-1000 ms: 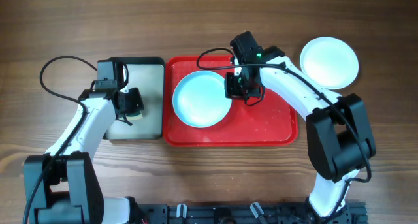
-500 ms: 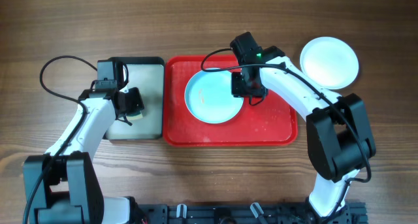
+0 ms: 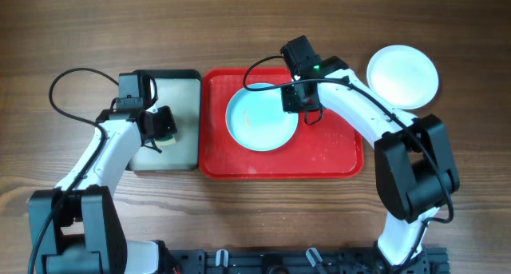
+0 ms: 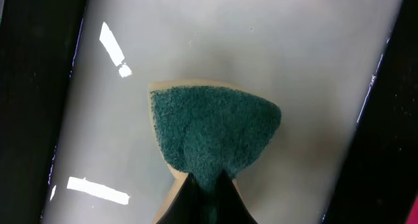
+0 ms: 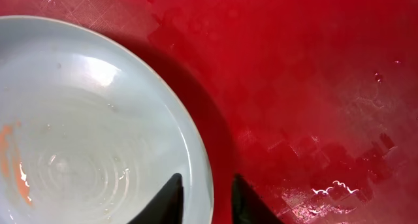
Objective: Clean dirty plates on tray and stack at the side
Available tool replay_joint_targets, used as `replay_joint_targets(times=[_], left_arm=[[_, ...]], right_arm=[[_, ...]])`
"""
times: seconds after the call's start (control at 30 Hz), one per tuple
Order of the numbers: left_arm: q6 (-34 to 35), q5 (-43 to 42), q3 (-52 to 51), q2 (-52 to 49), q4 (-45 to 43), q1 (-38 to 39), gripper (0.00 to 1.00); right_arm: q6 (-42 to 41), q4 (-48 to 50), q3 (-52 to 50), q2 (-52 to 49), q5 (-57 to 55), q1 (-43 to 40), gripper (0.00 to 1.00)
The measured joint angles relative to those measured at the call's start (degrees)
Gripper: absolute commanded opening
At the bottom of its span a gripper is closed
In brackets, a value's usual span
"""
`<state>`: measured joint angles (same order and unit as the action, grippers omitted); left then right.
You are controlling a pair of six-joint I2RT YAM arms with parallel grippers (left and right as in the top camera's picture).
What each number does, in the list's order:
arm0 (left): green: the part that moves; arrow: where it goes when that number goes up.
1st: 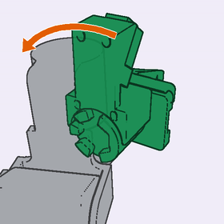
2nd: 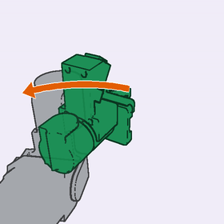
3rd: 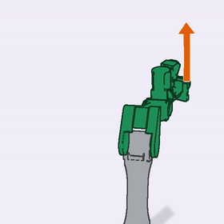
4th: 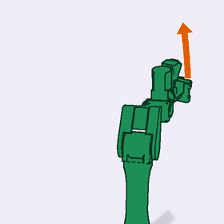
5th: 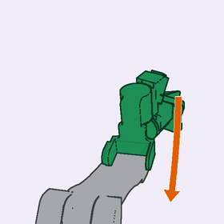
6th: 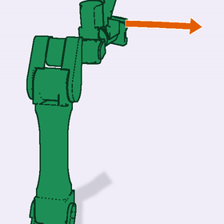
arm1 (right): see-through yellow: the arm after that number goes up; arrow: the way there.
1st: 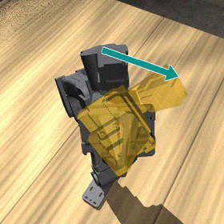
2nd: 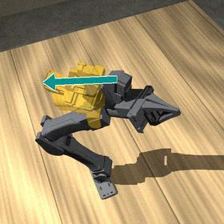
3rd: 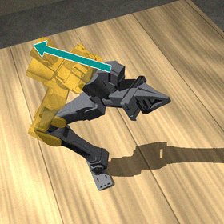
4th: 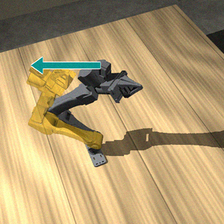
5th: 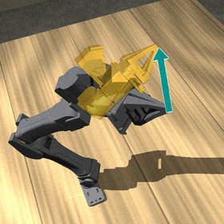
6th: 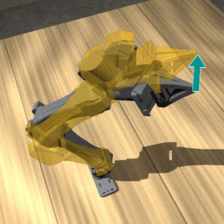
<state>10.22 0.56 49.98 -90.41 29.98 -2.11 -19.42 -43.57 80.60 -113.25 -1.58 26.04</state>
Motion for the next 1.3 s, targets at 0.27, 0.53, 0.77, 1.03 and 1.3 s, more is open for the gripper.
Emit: replay_joint_targets(times=[0.27, 0.53, 0.77, 1.03, 1.3], left_arm=[[0.0, 0.0, 0.0, 0.0, 0.0, 0.0, 0.04], [0.0, 0.0, 0.0, 0.0, 0.0, 0.0, 0.04], [0.0, -0.39, 0.0, 0.0, 0.0, 0.0, 0.04], [0.0, -0.44, 0.0, 0.0, -0.92, 0.0, 0.04], [0.0, -0.44, 0.0, 0.0, -1.09, 0.0, 0.04]], right_arm=[[1.95, -0.87, 0.0, -0.68, -0.02, 0.0, 0.15], [3.93, -0.85, 0.0, -0.7, -0.02, 0.0, 0.22], [5.05, -0.2, 0.0, -2.6, -0.02, 0.0, 0.13], [5.68, -0.04, 0.0, -2.6, 1.16, 0.0, 0.13], [6.32, 0.39, 0.0, -2.6, 1.4, 0.0, 0.13]])
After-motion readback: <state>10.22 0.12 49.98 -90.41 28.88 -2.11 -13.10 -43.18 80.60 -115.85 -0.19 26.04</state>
